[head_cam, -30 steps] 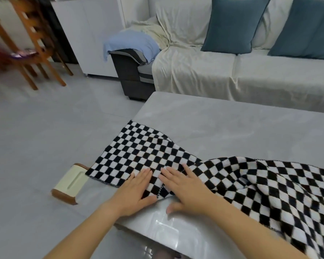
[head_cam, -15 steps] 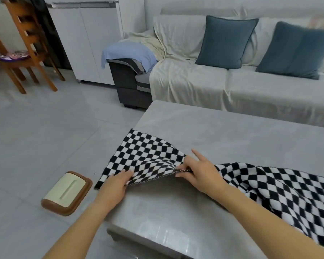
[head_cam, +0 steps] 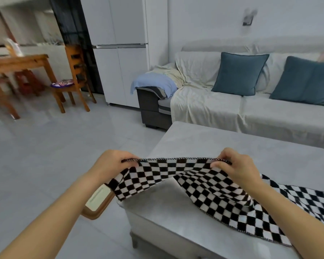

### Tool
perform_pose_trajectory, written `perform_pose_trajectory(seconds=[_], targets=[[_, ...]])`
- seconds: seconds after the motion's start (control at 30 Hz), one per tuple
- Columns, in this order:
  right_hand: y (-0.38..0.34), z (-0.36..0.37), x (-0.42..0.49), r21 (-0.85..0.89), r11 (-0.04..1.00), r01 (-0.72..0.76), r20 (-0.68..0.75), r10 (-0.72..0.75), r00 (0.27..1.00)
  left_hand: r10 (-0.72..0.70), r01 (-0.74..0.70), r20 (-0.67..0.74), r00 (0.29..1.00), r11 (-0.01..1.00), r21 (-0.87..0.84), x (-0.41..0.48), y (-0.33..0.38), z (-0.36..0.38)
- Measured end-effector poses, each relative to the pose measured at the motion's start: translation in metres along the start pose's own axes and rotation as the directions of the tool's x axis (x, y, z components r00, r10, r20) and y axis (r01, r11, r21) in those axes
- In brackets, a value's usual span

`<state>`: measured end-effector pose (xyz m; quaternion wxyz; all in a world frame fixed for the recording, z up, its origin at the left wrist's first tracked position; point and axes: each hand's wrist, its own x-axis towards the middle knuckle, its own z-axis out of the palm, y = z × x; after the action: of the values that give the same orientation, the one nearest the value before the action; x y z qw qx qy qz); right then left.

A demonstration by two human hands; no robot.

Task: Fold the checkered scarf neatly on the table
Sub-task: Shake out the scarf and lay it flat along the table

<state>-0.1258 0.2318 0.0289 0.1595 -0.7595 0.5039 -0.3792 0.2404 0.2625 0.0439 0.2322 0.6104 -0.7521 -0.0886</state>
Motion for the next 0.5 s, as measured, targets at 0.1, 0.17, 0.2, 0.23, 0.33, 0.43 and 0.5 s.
perform_pose_trajectory(seconds=[0.1,0.17,0.2,0.23,0.33,0.43,0.5], targets=[[-0.011,-0.014,-0.009,-0.013,0.993,0.118,-0.040,-0.119,0.992,0.102,-0.105,-0.083,0.991,0.994,-0.030,-0.012,0.016,-0.024],[-0.019,-0.018,-0.010,0.006,0.980,0.198,-0.075,-0.197,0.977,0.124,-0.129,-0.120,0.985,0.991,-0.032,-0.013,0.023,-0.042],[-0.023,-0.019,-0.009,0.016,0.973,0.230,-0.092,-0.228,0.969,0.132,-0.139,-0.148,0.980,0.990,-0.036,-0.012,0.027,-0.053],[-0.028,-0.021,-0.006,0.018,0.965,0.261,-0.110,-0.258,0.960,0.141,-0.149,-0.171,0.975,0.988,-0.032,-0.009,0.030,-0.063],[-0.038,-0.026,0.008,0.035,0.952,0.304,-0.152,-0.296,0.943,0.137,-0.147,-0.195,0.971,0.989,-0.036,0.008,0.035,-0.082],[-0.030,-0.019,0.028,-0.036,0.957,0.287,-0.107,-0.289,0.951,0.072,-0.069,-0.132,0.989,0.997,0.024,0.037,0.030,-0.076],[-0.013,-0.003,0.041,-0.184,0.940,0.287,-0.061,-0.303,0.951,0.052,-0.044,-0.056,0.997,0.991,0.127,0.062,0.017,-0.055]])
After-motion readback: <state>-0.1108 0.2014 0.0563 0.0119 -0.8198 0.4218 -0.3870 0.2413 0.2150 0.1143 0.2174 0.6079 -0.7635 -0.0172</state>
